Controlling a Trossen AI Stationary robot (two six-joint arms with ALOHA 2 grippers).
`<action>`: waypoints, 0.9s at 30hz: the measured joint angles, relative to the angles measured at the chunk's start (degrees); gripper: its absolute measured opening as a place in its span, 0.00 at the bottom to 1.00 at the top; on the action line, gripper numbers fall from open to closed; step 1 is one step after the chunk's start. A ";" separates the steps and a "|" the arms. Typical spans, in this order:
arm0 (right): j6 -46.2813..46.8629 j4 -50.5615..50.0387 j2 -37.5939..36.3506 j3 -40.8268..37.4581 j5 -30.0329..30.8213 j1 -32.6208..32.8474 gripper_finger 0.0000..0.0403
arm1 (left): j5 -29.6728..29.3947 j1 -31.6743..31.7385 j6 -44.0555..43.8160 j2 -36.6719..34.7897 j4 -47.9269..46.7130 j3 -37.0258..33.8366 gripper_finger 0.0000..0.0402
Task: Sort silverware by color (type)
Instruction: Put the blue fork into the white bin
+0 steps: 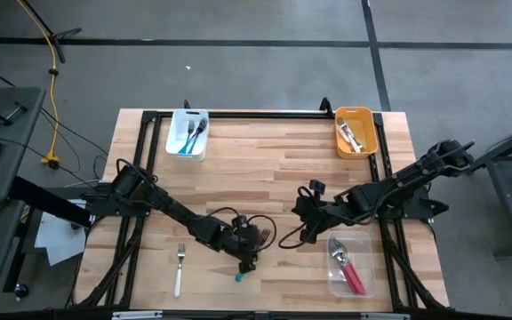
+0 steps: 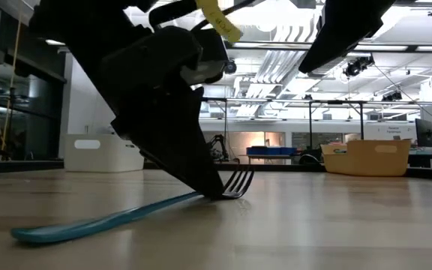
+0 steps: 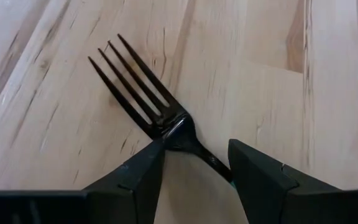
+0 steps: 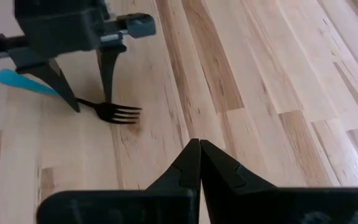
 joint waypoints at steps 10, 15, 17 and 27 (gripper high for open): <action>-0.02 0.00 0.00 0.00 -0.02 0.00 0.00 | 0.43 0.47 4.91 -0.06 -5.26 0.16 0.23; -0.04 -0.09 0.00 0.00 -0.02 0.00 0.00 | 0.82 0.47 8.05 -0.46 -7.85 0.15 0.04; -0.05 -0.12 0.00 0.00 -0.02 0.00 0.00 | 0.92 0.49 9.16 -0.54 -8.22 0.15 0.02; -1.54 -0.32 0.00 0.01 -0.02 0.00 0.00 | -3.31 1.76 12.01 -7.40 -23.05 -0.46 0.01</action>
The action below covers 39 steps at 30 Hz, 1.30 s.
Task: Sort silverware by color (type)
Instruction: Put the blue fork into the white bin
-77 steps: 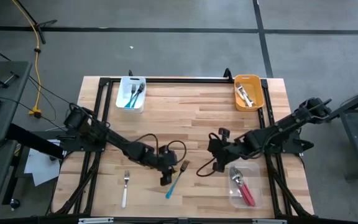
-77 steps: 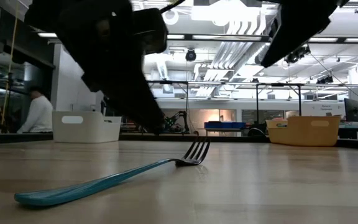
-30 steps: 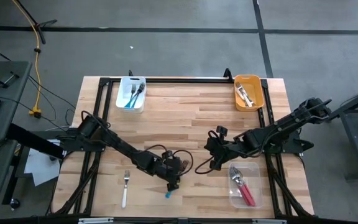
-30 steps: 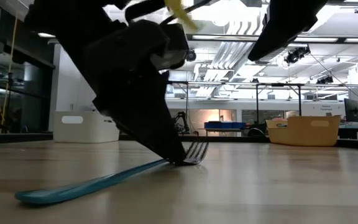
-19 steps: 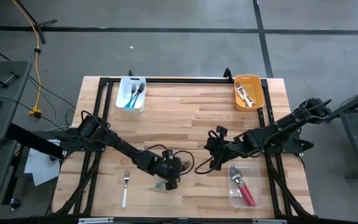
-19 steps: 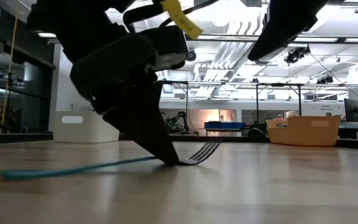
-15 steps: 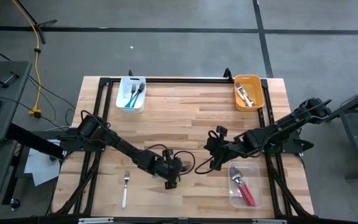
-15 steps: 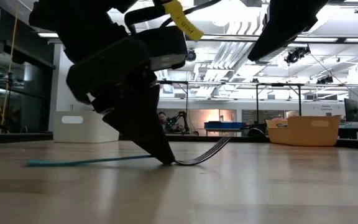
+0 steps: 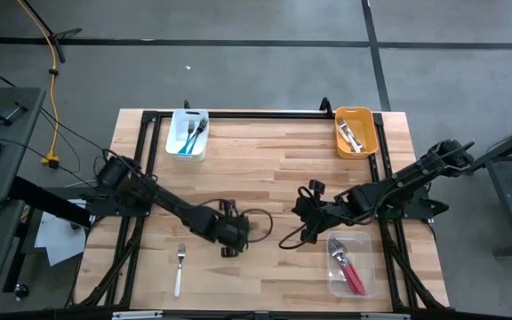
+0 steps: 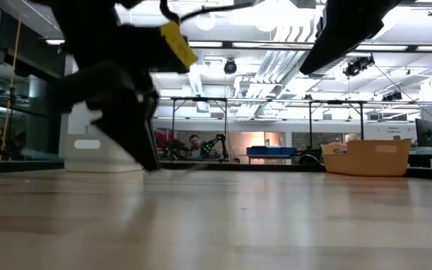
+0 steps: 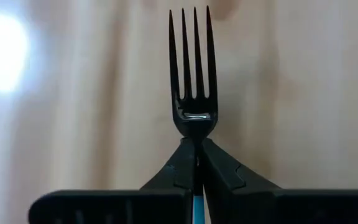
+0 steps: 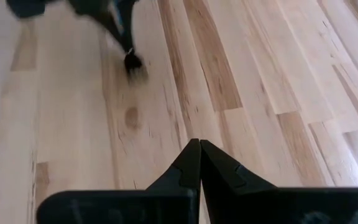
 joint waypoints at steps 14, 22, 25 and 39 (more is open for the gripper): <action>-1.56 -0.31 -0.02 0.01 0.00 0.00 0.00 | -8.65 10.56 -0.41 -20.71 -15.31 -4.80 0.01; -3.24 0.13 -0.02 0.01 -0.01 -0.34 0.00 | -11.52 26.61 0.58 -41.07 -16.46 -15.44 0.01; -3.53 0.40 -0.01 0.01 0.00 -0.69 0.00 | -11.90 35.70 4.78 -45.89 -15.24 -15.69 0.01; -3.49 0.87 -0.02 0.01 0.00 -1.90 0.00 | 1.52 66.23 22.19 -40.48 9.16 -20.74 0.01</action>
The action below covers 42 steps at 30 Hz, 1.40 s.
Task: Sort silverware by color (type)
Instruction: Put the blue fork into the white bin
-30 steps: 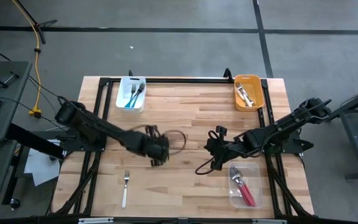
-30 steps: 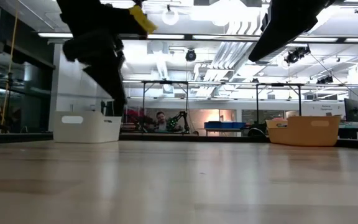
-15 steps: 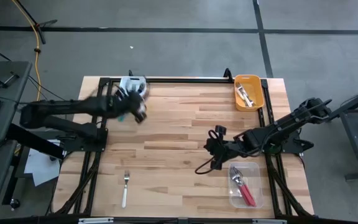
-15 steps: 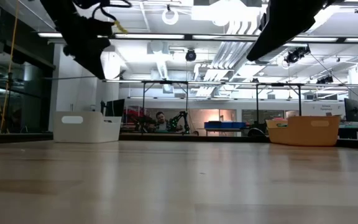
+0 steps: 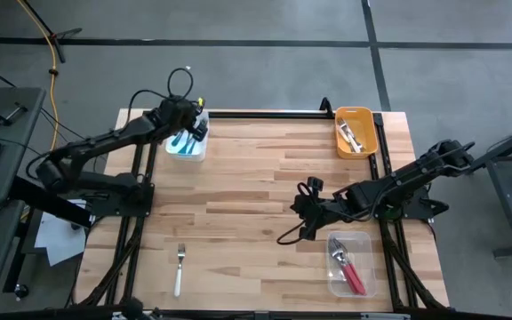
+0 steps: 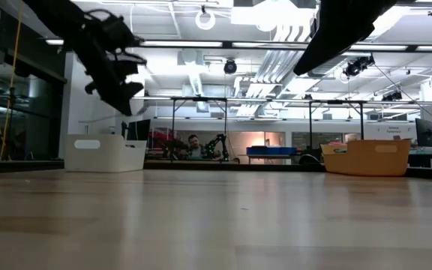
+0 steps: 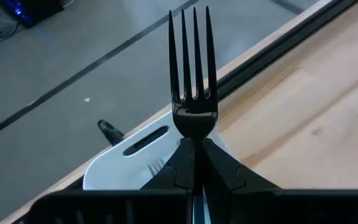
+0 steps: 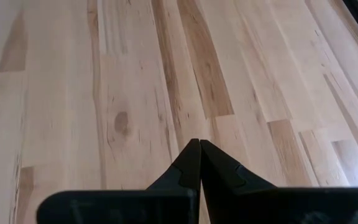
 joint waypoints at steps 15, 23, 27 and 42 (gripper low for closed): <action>-0.02 -0.29 0.00 0.00 -0.02 0.02 0.00 | 2.76 4.04 -1.48 11.79 2.57 -0.74 0.01; -0.03 -0.29 0.00 0.00 -0.04 0.02 0.00 | 5.70 4.21 -2.78 14.03 2.23 -0.74 0.02; -0.02 -0.29 0.00 0.00 -0.04 0.02 0.00 | 5.69 4.65 -2.98 14.25 2.08 -0.82 0.02; -0.66 -0.27 0.00 0.00 -0.02 0.02 0.00 | 5.70 6.37 -3.74 14.24 3.45 -5.48 0.07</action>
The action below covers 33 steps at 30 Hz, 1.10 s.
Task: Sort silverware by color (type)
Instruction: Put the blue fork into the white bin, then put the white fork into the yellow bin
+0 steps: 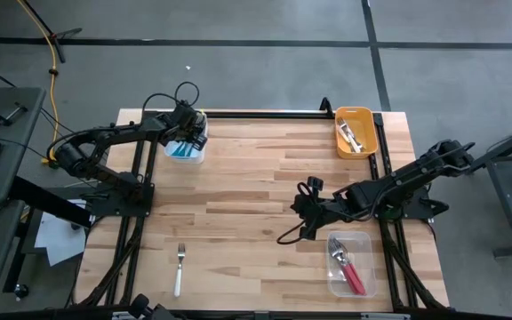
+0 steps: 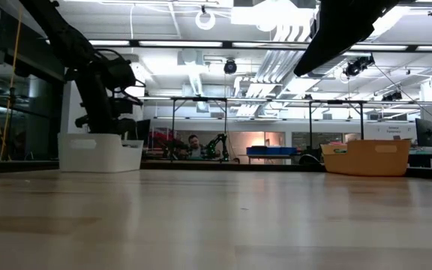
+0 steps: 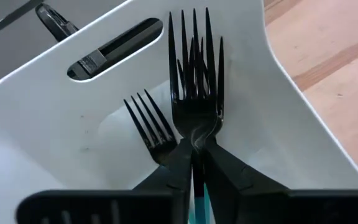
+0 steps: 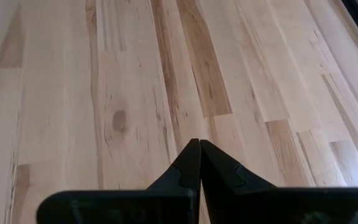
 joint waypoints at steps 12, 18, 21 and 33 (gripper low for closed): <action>-1.06 0.02 0.00 0.00 0.00 0.00 0.00 | 0.15 -7.86 -0.22 -11.31 -15.55 4.24 0.27; -6.81 10.83 -0.02 -4.30 -0.03 0.00 0.00 | 0.66 -23.41 -9.69 -20.45 -35.74 4.26 0.26; -11.61 22.73 -0.02 -9.38 -0.70 -0.26 0.00 | 0.34 -34.41 -18.05 -23.78 -41.22 4.26 0.24; -14.11 55.20 0.02 -27.04 -7.79 -2.75 0.00 | 6.68 -72.87 -34.73 -20.77 -35.31 4.26 0.23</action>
